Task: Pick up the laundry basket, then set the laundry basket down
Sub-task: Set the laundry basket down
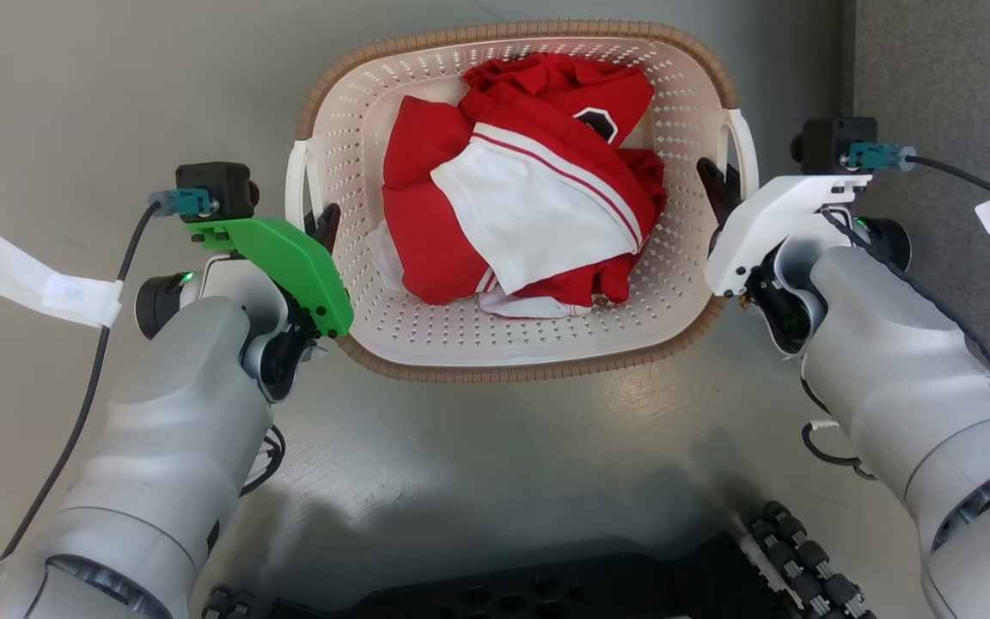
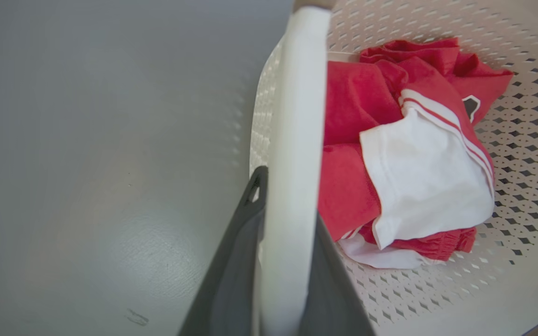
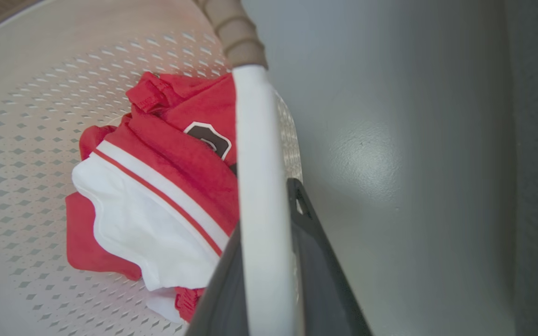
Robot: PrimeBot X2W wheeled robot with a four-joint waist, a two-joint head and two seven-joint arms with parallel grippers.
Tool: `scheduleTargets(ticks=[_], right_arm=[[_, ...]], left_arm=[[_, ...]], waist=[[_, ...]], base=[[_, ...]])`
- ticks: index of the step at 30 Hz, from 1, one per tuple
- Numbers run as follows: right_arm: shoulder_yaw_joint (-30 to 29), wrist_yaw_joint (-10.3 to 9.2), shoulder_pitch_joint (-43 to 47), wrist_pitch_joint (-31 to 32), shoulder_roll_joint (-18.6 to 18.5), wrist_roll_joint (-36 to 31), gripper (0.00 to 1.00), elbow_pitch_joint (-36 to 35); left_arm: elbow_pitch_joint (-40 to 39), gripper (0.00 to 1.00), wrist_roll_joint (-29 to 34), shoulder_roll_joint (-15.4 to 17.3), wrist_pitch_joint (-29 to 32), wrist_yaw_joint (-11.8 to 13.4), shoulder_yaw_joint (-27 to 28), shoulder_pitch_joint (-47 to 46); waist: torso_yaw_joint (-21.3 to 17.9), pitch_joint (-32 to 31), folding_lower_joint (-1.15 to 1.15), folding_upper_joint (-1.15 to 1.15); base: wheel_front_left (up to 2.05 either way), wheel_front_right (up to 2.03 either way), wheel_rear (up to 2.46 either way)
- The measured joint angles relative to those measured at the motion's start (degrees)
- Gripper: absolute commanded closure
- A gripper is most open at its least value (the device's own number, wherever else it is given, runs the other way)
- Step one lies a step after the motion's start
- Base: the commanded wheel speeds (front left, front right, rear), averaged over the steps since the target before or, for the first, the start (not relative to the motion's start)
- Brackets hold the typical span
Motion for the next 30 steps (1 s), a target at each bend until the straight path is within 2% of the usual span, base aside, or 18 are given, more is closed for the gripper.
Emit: scheduleTargets(ticks=[1, 2, 3, 4, 20, 30], right_arm=[[0.01, 0.00, -0.14, 0.00, 0.12, 0.02, 1.00, 0.38], [-0.01, 0.00, -0.14, 0.05, 0.25, 0.12, 0.79, 0.85], [-0.12, 0.01, -0.13, 0.19, 0.41, 0.24, 0.53, 1.47], [-0.24, 0.02, -0.13, 0.42, 0.47, 0.38, 0.00, 1.93], [-0.46, 0.03, -0.38, 0.59, 1.14, 0.79, 0.00, 3.19], [0.19, 0.02, 1.66, 0.07, 1.74, 1.20, 0.00, 3.85]], left_arm=[[0.16, 1.00, -0.13, 0.00, 0.03, 0.00, -0.42, -0.13], [0.27, 0.10, -0.13, -0.02, 0.03, 0.00, -0.64, -0.15], [0.26, 0.00, -0.13, -0.08, 0.03, -0.05, -0.79, -0.17], [0.25, 0.00, -0.15, -0.13, 0.15, -0.07, -0.85, -0.18], [1.02, 0.00, -1.55, -0.20, 0.74, -0.08, -2.03, -0.18], [2.41, 0.00, -1.47, -0.01, -0.76, -0.08, -3.78, 1.42]], waist=[[0.02, 0.08, 0.00, 0.00], [0.03, 0.11, 0.00, 0.00], [0.03, 0.14, 0.00, 0.00], [0.03, 0.14, 0.00, 0.00], [-0.10, -0.77, 0.00, 0.00], [-0.52, -5.23, 0.00, 0.00]], base=[[0.00, 0.00, 0.00], [0.00, 0.00, 0.00], [0.00, 0.00, 0.00], [0.00, 0.00, 0.00], [0.00, 0.00, 0.00], [0.00, 0.00, 0.00]])
